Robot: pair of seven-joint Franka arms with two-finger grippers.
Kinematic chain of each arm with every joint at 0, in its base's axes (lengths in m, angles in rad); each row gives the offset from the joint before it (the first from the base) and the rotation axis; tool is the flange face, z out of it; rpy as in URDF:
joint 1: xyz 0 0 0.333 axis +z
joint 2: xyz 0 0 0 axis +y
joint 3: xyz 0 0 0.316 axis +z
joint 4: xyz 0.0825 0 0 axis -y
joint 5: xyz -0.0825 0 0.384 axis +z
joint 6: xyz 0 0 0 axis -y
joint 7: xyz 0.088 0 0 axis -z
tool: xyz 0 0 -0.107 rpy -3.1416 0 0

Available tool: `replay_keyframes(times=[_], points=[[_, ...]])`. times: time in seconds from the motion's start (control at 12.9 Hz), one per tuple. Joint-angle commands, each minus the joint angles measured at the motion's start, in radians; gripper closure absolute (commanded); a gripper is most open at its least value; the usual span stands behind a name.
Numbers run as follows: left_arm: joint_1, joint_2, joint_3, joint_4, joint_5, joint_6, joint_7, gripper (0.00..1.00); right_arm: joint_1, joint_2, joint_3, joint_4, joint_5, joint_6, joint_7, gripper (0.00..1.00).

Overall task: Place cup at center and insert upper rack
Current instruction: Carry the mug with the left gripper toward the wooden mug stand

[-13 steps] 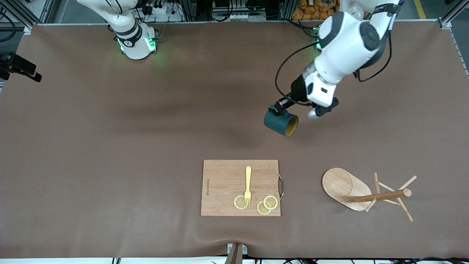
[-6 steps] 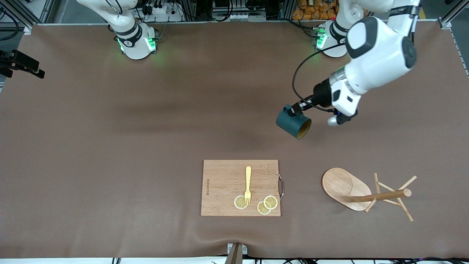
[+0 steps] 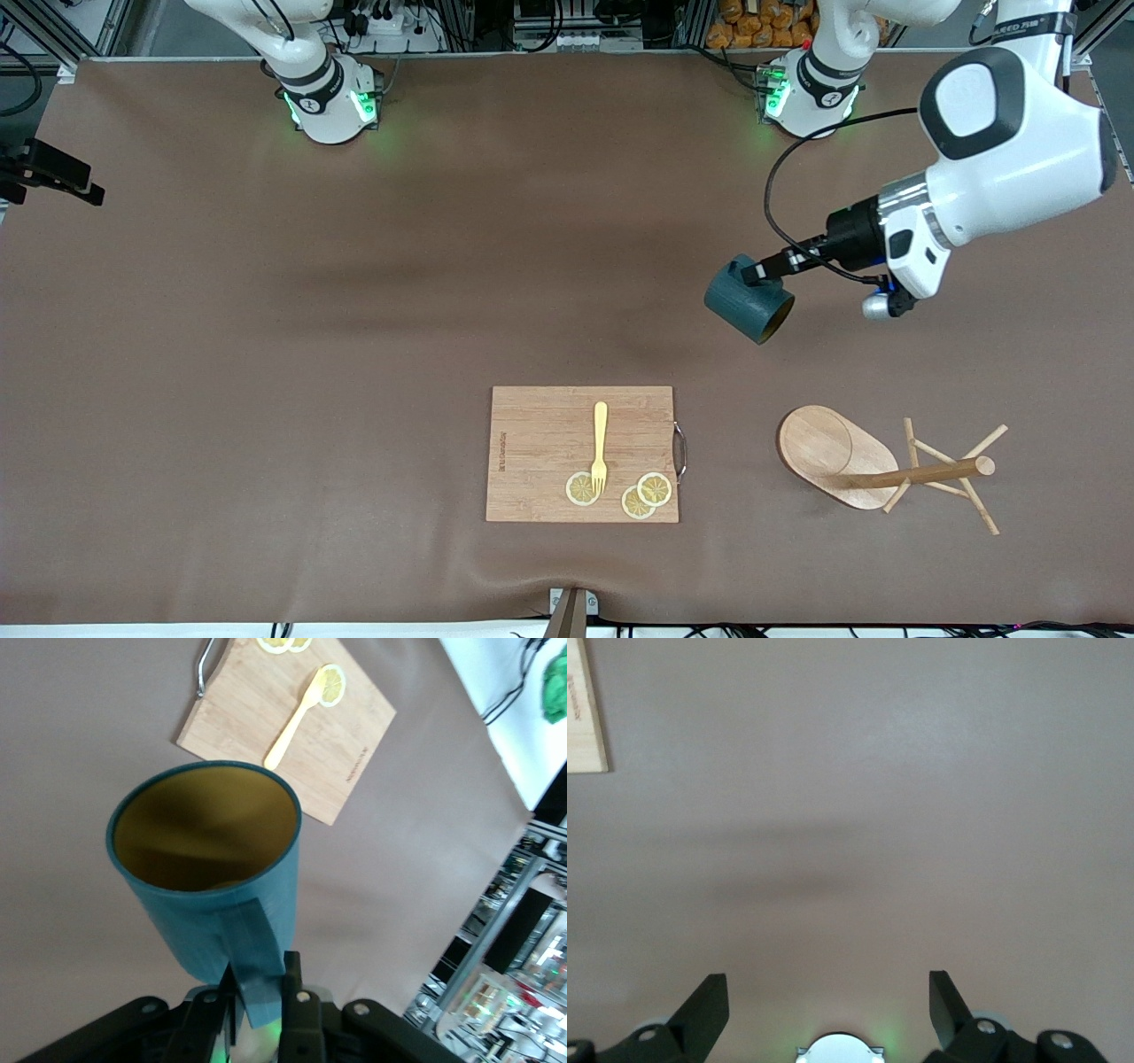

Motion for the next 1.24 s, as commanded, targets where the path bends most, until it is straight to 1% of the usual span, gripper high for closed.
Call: replay_keyframes(times=[0.0,0.08,0.23,0.39,0.7,0.93,1.16], points=[[0.048,0.046,-0.009,0.046,-0.109,-0.032,0.065,1.0,0.012,0.011,-0.005,0.03,-0.008,-0.029,-0.061,0.0],[0.051,0.062,-0.008,0.049,-0.155,-0.033,0.083,1.0,0.006,0.011,-0.006,0.03,-0.006,-0.029,-0.05,0.0],[0.098,0.091,-0.009,0.061,-0.246,-0.044,0.126,1.0,0.007,0.011,-0.008,0.03,-0.005,-0.029,-0.047,0.0],[0.146,0.144,-0.008,0.095,-0.338,-0.108,0.21,1.0,0.007,0.011,-0.008,0.028,-0.005,-0.029,-0.044,0.0],[0.264,0.213,-0.009,0.172,-0.415,-0.24,0.246,1.0,-0.007,0.009,-0.009,0.032,0.003,-0.026,-0.035,0.0],[0.342,0.286,-0.009,0.236,-0.456,-0.317,0.284,1.0,-0.001,0.008,-0.008,0.033,0.005,-0.02,0.075,0.0],[0.387,0.33,-0.009,0.252,-0.541,-0.368,0.307,1.0,0.001,0.008,-0.008,0.033,0.005,-0.02,0.075,0.0]])
